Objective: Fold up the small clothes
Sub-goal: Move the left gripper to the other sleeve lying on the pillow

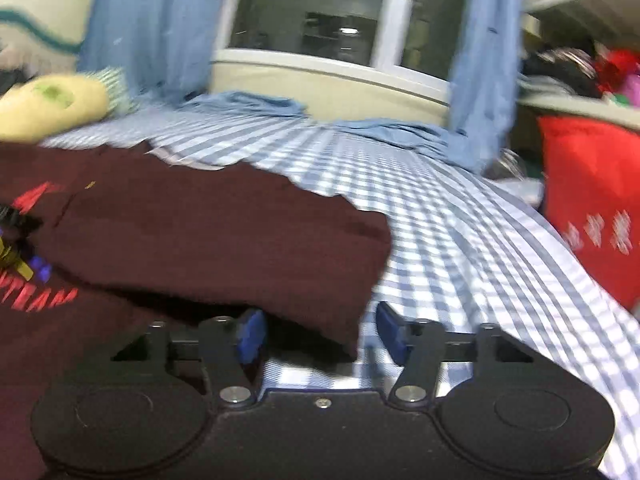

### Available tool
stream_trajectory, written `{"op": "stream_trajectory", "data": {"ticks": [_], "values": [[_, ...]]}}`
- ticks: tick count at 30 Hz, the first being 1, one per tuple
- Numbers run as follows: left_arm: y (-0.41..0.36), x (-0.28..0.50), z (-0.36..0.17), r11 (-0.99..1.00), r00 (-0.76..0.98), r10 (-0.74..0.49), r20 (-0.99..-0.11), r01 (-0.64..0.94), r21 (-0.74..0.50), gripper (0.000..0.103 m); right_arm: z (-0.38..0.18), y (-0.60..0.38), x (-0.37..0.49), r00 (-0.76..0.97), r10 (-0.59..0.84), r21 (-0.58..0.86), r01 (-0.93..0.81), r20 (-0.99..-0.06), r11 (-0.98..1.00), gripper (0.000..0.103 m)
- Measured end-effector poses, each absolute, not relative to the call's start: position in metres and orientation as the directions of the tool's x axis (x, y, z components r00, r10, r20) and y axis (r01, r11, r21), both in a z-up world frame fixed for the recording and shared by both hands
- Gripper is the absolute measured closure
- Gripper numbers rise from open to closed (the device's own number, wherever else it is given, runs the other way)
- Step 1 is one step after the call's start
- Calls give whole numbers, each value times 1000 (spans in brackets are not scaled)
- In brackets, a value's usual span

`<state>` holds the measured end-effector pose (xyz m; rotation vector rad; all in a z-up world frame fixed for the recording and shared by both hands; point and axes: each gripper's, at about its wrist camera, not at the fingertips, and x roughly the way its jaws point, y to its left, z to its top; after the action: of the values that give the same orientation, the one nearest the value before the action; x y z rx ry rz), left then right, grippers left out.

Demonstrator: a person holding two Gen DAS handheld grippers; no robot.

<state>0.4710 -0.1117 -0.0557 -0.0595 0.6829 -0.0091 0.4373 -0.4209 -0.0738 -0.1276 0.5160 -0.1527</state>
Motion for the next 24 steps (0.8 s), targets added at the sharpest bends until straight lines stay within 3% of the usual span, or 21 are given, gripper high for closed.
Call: {"op": "stream_trajectory", "data": {"ticks": [1,3,4,12,15,17,22,24], "values": [[-110,473,-55,998,775,-30,-631,-10,-61,1,-73,-427,437,859,-179,-128,134,-480,983,72],[-109,474,-55,998,774,-35,-632,-7,-64,0,-72,-436,438,854,-180,-79,162,-488,984,93],[-109,474,-55,998,773,-36,-633,-6,-64,0,-73,-439,439,848,-178,-69,166,-500,984,95],[-109,474,-55,998,775,-40,-631,-5,-70,0,-79,-435,444,821,-208,-100,183,-531,978,95],[-105,472,-54,995,781,-57,-622,-4,-97,1,-80,-436,443,816,-203,-92,182,-541,979,81],[-100,470,-54,991,788,-79,-610,-2,-131,1,-80,-437,443,817,-190,-82,174,-545,981,61],[-75,458,-45,962,815,-178,-552,27,-271,1,-76,-435,439,820,-179,-67,170,-543,983,28],[-56,441,-32,950,836,-212,-506,56,-307,1,-73,-436,430,818,-147,-38,151,-557,988,25]]}}
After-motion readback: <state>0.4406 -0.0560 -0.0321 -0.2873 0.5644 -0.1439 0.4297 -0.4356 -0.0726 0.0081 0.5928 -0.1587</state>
